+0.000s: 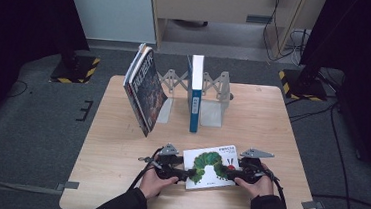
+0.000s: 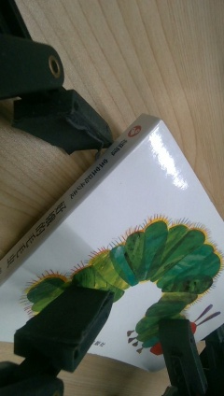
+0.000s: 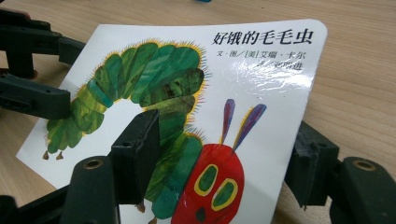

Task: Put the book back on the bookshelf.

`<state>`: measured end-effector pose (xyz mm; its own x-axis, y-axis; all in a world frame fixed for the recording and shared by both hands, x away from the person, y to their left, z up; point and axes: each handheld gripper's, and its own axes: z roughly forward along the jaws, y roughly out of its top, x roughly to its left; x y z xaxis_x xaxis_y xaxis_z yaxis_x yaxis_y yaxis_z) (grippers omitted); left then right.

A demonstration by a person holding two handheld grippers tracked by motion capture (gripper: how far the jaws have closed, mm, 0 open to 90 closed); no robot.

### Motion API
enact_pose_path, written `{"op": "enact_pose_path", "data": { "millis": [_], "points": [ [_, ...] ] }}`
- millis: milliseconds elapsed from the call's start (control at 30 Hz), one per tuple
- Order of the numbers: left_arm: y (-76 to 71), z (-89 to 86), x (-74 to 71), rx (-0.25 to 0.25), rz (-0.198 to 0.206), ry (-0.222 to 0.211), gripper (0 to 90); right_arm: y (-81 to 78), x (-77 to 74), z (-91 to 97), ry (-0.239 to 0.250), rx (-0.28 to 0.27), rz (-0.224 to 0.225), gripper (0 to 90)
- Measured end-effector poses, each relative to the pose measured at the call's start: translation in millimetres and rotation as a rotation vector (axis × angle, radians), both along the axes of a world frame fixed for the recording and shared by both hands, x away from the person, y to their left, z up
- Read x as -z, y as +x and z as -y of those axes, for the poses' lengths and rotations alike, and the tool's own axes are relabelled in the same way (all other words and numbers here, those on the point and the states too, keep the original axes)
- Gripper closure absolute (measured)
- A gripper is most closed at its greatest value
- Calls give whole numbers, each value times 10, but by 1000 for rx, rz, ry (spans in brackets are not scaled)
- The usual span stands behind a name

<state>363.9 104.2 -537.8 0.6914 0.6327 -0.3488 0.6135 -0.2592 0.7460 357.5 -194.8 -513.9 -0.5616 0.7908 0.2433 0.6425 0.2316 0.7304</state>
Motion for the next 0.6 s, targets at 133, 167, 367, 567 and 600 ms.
{"op": "enact_pose_path", "data": {
  "millis": [133,167,367,567,600],
  "points": [
    [10,-10,8,2,-18,-32,175,1,7,0,2,-7,8,349],
    [12,-11,10,2,-20,-37,162,2,9,-2,2,-8,9,350],
    [31,-33,17,-2,-33,-60,125,10,12,-28,23,-34,23,350],
    [61,-70,30,-11,-56,-100,114,13,4,-91,32,-79,41,352],
    [64,-74,32,-11,-59,-106,117,16,3,-99,38,-83,40,352]
  ]
}}
